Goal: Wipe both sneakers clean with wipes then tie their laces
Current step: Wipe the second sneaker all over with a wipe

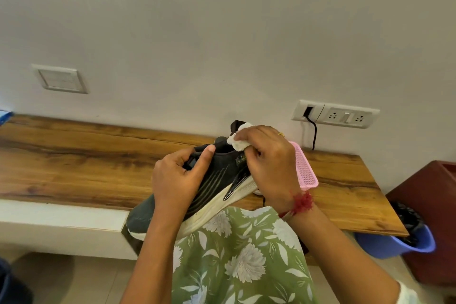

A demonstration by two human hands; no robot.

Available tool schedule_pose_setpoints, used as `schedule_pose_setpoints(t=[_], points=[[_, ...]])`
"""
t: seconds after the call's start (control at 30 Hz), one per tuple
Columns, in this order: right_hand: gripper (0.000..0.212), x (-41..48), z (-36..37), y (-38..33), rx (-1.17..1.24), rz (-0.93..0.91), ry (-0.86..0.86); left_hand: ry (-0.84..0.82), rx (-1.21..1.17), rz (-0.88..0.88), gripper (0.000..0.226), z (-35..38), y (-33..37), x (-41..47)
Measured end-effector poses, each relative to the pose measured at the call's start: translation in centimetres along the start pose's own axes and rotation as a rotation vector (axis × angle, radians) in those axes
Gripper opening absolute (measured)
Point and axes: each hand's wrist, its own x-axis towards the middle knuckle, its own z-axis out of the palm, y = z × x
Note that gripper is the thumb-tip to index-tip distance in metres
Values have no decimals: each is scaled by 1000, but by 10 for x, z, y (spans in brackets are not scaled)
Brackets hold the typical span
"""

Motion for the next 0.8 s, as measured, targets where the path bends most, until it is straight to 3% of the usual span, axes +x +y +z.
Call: schedule_pose_setpoints(t=[0.07,0.17,0.2,0.27,0.37,0.43,0.57,0.7,0.8], points=[[28,-1,-7,-4,216,149,26,-12,-12,-35,53,1,0,1],[25,12,-20,1,758,620,109,-29,-29,-80,57,1,0,3],[21,17,-24,9,765,656,163,-38,-43,-90,57,0,1,4],[16,21,-29,24,516,602,160,-56,-68,-112,53,-1,1,4],[13,9,-25,29,263,478,-93,-72,-80,-124,53,0,4,5],[18,-3,-19,22,115,304,-193,-65,-97,-138,52,0,5,5],[28,-20,-17,12,65,199,-149,-52,-119,-154,58,-2,4,4],[37,-29,-24,14,55,-6,-290,-45,-112,-188,70,-3,-1,7],[35,-22,-26,28,55,66,-260,-48,-115,-247,72,0,0,7]])
